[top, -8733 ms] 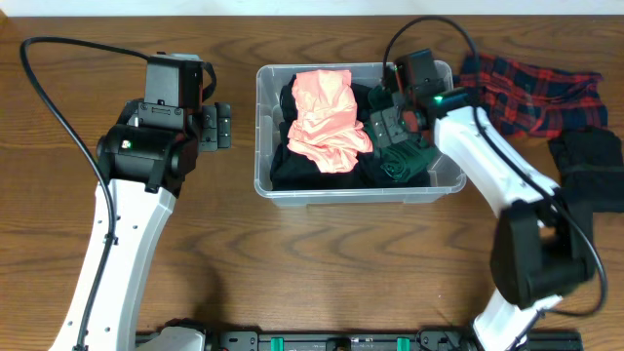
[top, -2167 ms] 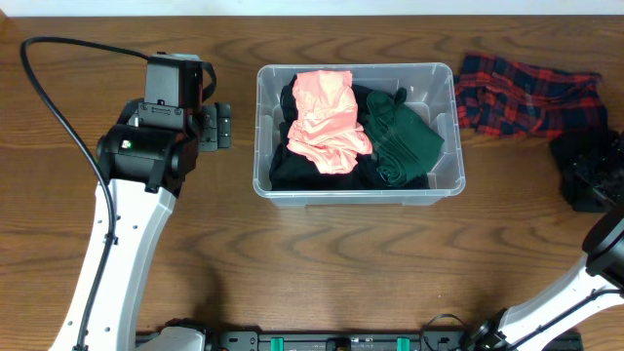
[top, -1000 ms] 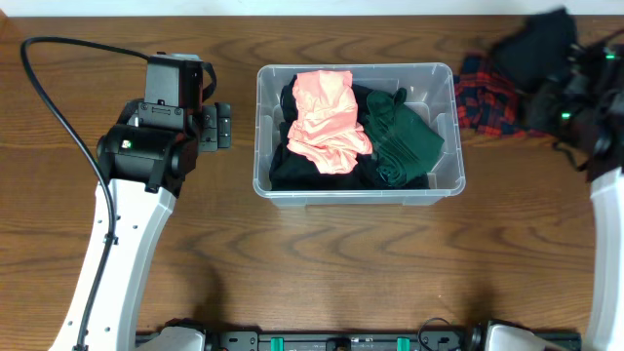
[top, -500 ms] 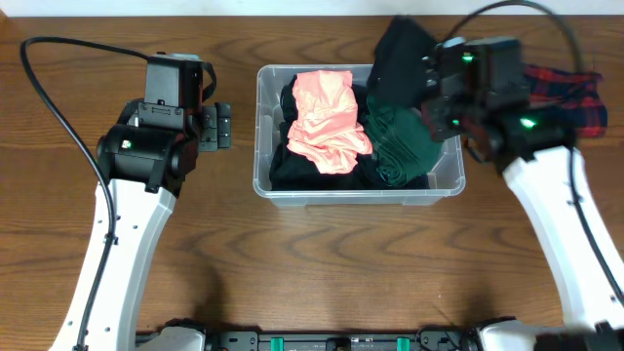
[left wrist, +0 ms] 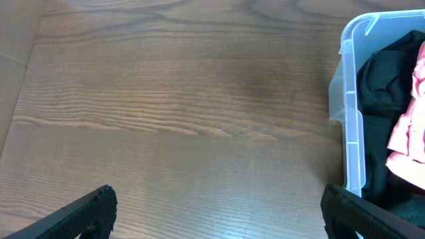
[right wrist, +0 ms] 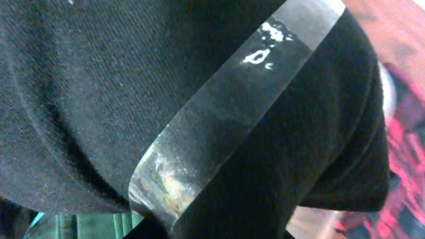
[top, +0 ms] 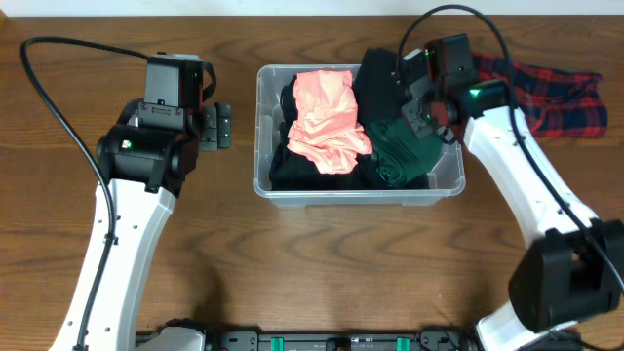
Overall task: Pack container
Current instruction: 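Carry the black garment over the bin's right side, then lower the black garment into the bin's right side and release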
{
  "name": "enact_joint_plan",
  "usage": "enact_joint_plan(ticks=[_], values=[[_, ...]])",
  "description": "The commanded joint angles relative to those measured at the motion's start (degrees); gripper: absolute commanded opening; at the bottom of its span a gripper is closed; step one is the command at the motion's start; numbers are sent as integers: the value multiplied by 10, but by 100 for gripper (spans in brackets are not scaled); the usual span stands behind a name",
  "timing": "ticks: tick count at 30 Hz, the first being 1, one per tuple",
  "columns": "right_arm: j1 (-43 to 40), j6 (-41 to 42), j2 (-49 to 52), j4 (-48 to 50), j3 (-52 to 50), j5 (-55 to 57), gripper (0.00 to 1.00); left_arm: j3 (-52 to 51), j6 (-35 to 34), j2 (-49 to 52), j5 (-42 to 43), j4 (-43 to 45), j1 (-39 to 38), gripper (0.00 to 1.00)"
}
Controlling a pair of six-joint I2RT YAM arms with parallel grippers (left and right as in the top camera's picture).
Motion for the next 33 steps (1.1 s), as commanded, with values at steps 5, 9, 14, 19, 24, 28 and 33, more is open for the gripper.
enact_joint_plan(ticks=[5,9,14,19,24,28,33], values=[[3,-67,58,31,6,-19,18,9,5,-2,-7,-2,2,98],[3,-67,61,32,6,-17,43,9,5,-2,-7,-2,2,98],[4,-64,33,7,8,17,57,9,5,-2,-7,-2,2,98],[6,-43,-28,-7,10,17,70,9,5,-2,-7,-2,2,98],[17,-21,-91,-6,10,7,83,9,5,-2,-7,-2,2,98],[26,15,-108,24,10,-9,79,9,5,-2,-7,-2,2,98],[29,72,-90,75,10,-32,41,9,5,-2,-7,-2,2,98]])
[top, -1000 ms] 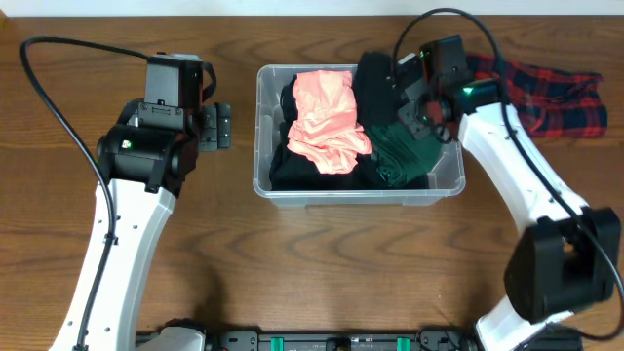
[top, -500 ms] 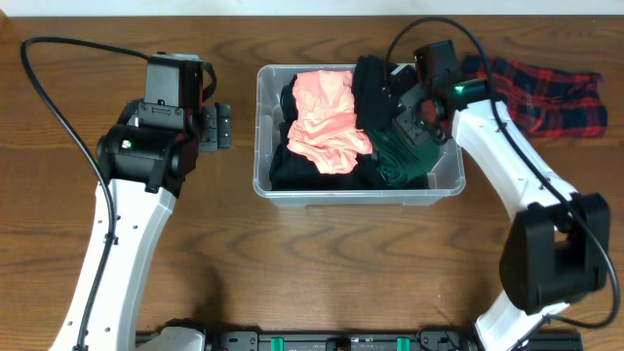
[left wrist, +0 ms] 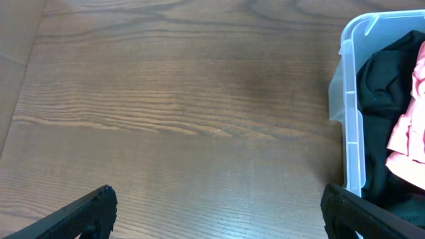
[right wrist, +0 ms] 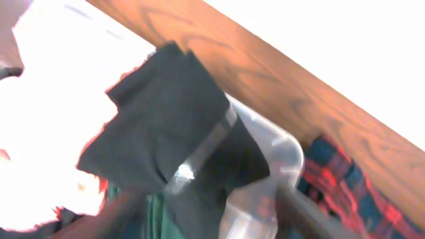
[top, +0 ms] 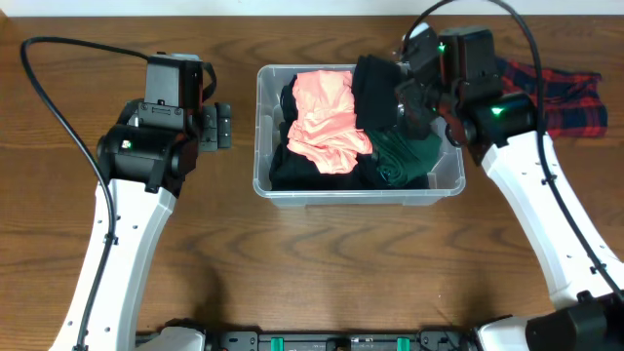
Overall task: Pack container
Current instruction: 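Lower the black garment into the bin's right side and release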
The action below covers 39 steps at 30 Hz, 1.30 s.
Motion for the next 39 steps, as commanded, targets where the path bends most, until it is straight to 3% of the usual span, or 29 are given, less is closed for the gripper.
enact_joint_plan(ticks=[1,4,12,23,30,39], values=[[4,65,24,20,6,-19,35,9,6,-2,-7,-2,2,98],[4,80,55,44,6,-20,26,9,6,-2,-7,-2,2,98],[4,83,176,67,6,-62,24,9,6,-2,-7,-2,2,98],[2,66,325,-16,6,-24,16,9,6,-2,-7,-2,2,98],[2,66,306,-18,24,-23,16,9,6,-2,-7,-2,2,98],[9,67,188,-9,62,-23,20,9,6,-2,-7,-2,2,98]])
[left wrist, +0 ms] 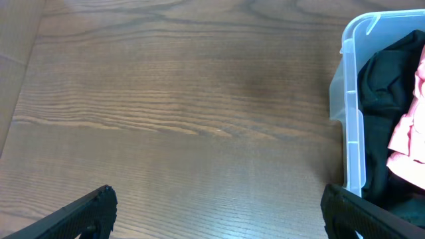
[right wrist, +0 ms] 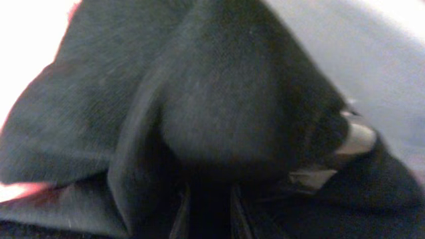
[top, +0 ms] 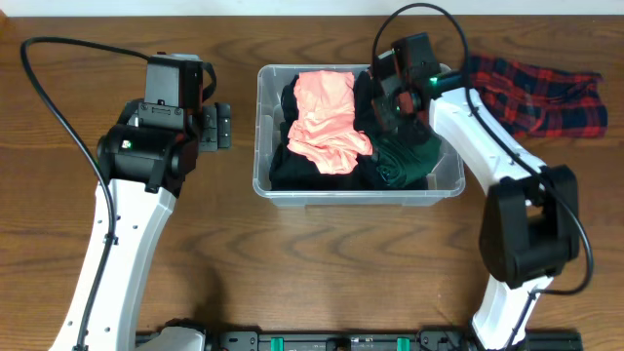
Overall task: Pack container
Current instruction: 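Lower the black garment into the bin's right side and release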
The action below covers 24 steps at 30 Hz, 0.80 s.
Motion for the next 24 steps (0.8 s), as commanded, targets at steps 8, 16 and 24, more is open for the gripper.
enact_joint_plan(ticks=[8,16,24], values=[[19,-1,-46,32,3,-30,20,9,6,-2,-7,-2,2,98],[41,-1,11,77,0,-58,21,9,6,-2,-7,-2,2,98],[43,-2,107,74,0,-58,22,9,6,-2,-7,-2,2,98]])
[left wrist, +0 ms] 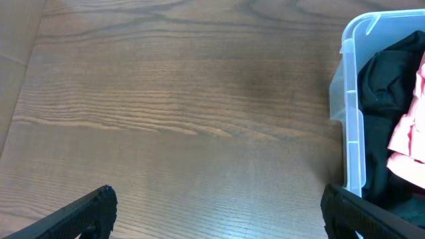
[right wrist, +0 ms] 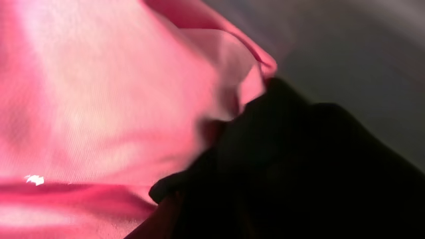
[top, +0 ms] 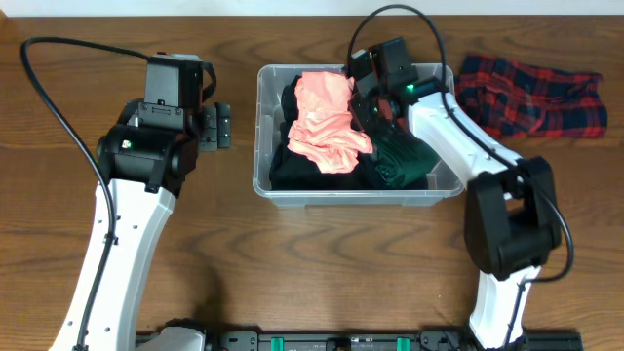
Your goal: Pack container
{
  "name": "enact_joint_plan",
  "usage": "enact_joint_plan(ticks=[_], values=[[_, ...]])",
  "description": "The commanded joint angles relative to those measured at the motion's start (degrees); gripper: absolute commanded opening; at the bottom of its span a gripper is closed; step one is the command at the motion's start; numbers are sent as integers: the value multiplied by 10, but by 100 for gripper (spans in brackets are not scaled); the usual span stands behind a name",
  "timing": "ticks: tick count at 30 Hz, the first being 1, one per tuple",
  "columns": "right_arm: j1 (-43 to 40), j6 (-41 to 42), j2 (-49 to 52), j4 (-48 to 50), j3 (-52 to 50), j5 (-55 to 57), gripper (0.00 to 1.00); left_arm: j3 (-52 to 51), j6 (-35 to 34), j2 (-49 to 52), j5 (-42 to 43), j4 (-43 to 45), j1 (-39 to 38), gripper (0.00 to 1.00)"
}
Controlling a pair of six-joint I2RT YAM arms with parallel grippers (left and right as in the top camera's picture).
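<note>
The clear plastic container (top: 261, 146) stands mid-table, packed with a pink garment (top: 327, 122), a green garment (top: 400, 161) and dark clothes. My right gripper (top: 370, 101) is down inside it at the back, between pink and green, shut on a black garment (top: 363, 86). In the right wrist view the black garment (right wrist: 312, 166) bunches over the jaws beside the pink garment (right wrist: 99, 113), and the fingers are mostly buried. My left gripper (left wrist: 218, 198) hangs open over bare wood left of the container (left wrist: 352, 119).
A red and navy plaid cloth (top: 531, 93) lies on the table to the right of the container, near the back edge. Wooden tabletop (top: 322, 263) stretches in front of the container and to its left.
My right gripper has shifted a little left inside the container, and the black garment now lies up against the pink one. The left arm has not moved.
My right gripper was at the container's right rim with black cloth against its finger. Then it held the black garment up over the back right corner. Then it was lower in the container with the cloth, and now further left beside the pink garment. The left arm stayed still.
</note>
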Motion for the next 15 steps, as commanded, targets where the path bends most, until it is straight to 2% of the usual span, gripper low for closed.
enact_joint_plan(ticks=[1,6,11,15], values=[[3,-1,53,-14,-4,-2,22,9,5,-2,-7,-2,2,98],[2,-1,32,-21,0,-2,23,9,5,-2,-7,-2,2,98],[2,-1,-50,-29,2,2,24,9,5,-2,-7,-2,2,98],[2,-1,-111,-41,2,47,28,9,5,-2,-7,-2,2,98]])
